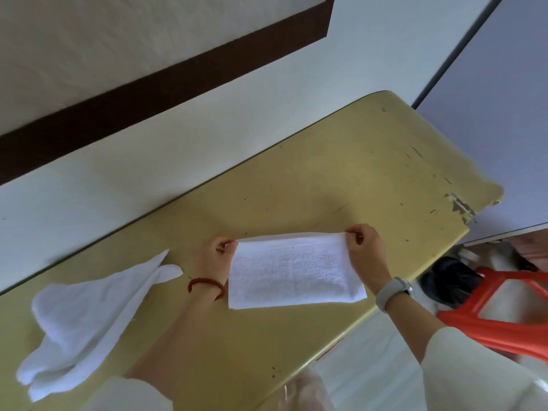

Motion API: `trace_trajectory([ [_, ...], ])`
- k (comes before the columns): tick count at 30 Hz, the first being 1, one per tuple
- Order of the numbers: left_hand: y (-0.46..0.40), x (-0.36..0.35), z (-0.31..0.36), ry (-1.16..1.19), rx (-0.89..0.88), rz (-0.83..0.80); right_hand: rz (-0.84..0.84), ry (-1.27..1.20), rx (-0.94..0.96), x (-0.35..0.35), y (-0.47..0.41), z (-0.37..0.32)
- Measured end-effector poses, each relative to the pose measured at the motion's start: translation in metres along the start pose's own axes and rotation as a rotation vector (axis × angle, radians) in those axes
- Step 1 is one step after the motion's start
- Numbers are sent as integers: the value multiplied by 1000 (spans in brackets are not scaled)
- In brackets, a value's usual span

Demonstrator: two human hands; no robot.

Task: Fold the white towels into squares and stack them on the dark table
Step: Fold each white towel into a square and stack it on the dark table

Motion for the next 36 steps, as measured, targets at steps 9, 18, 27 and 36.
trace_trajectory([
  [9,-6,2,4,-294,-105,107,17,249,76,-6,-3,-1],
  [18,13,-41,55,-489,-711,133,105,562,717,-57,31,-71],
  [27,17,-43,53,-438,-761,192,99,505,693,-65,30,-68],
  [36,4,-49,65,-517,-647,63,4,458,577,-72,15,-72],
])
Point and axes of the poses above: each hand's wrist, its own y-axis away from the middle knuckle, its own x-axis out of the back of the hand, z = x × y, the point moved 9 cm from there along -y, towards the middle knuckle, and after that the axes turned 3 degrees about y, right-handed, at the moved point
